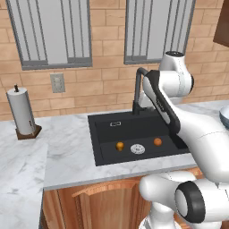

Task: Remove the mango and tangerine from the sink. Then move the bowl and cup from the counter to the sink for washing.

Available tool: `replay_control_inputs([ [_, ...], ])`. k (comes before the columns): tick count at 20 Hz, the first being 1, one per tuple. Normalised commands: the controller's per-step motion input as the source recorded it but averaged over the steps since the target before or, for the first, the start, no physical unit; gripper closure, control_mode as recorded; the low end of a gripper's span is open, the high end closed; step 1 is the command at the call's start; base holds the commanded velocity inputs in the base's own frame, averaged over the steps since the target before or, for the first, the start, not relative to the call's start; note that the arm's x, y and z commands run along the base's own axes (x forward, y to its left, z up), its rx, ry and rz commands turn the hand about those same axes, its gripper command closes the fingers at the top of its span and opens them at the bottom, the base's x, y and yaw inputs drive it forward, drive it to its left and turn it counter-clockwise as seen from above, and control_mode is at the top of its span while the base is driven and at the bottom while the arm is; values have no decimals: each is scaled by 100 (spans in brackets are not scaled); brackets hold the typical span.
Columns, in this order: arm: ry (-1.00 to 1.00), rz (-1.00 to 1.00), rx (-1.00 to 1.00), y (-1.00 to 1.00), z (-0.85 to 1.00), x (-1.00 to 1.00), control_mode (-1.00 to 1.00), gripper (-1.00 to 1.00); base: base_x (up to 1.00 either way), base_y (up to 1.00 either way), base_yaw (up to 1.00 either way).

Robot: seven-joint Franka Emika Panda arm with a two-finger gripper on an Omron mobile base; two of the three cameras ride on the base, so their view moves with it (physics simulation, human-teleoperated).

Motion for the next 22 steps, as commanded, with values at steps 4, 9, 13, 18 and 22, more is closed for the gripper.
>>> replay_control_inputs([
  [4, -1, 1, 0, 0, 0, -4, -100, -100, 0, 0, 0],
  [9, -7, 1, 0, 2, 0, -10, -100, -100, 0, 0, 0],
  [13, -5, 0, 0, 7, 0, -10, -100, -100, 0, 0, 0],
  [18, -2, 0, 0, 12, 0, -7, -100, -100, 0, 0, 0],
  [22, 0, 0, 0, 13, -1, -4, -100, -100, 0, 0, 0],
])
